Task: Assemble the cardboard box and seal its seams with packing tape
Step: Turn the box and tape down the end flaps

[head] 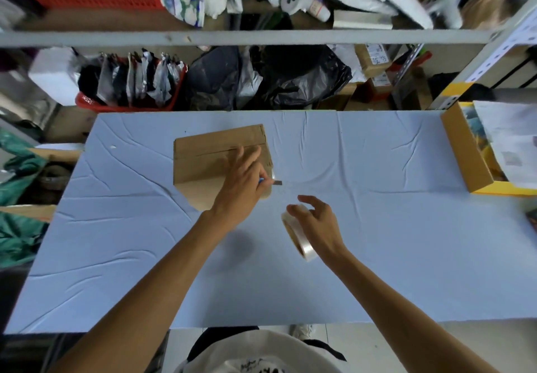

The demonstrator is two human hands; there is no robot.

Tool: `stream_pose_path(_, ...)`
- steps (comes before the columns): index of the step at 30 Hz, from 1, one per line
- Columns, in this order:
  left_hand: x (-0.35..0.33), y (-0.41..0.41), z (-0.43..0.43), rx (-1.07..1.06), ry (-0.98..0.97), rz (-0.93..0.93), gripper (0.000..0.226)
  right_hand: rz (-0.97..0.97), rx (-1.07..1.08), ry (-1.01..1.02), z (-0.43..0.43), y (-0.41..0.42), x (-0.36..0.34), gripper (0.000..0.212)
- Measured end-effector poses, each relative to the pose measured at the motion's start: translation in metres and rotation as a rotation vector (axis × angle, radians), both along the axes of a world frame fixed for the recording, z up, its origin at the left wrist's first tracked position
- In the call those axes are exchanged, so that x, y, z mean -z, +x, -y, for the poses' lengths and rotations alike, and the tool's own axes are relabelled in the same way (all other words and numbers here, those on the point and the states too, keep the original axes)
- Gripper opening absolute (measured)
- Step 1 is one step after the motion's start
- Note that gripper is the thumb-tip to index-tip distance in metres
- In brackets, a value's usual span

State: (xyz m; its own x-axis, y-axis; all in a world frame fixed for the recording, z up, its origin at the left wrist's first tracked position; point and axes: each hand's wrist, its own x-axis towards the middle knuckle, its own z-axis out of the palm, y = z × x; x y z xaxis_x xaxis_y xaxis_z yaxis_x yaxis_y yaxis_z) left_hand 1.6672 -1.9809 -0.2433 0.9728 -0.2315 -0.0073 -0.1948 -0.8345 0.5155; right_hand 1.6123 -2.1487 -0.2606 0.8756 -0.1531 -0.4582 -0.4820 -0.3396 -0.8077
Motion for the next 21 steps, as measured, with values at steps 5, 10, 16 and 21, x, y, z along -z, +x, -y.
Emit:
stream_pose_path(5, -0.004, 0.006, -0.002, 0.041, 0.013, -0.123, 0.019, -0.043, -0.008, -0.148, -0.006, -0.002, -0.003, 0.059)
stream_pose_path(10, -0.009, 0.008, -0.002, 0.056, 0.052, -0.182, 0.02, -0.044, -0.015, -0.165, -0.006, 0.001, -0.006, 0.042)
stream_pose_path(16, -0.006, 0.006, 0.005, 0.03, 0.136, -0.15, 0.022, -0.06, -0.018, -0.14, -0.009, -0.002, -0.012, 0.048)
stream_pose_path(21, -0.005, 0.004, 0.006, 0.057, 0.194, -0.136, 0.023, -0.059, -0.032, -0.137, -0.015, -0.004, -0.016, 0.053)
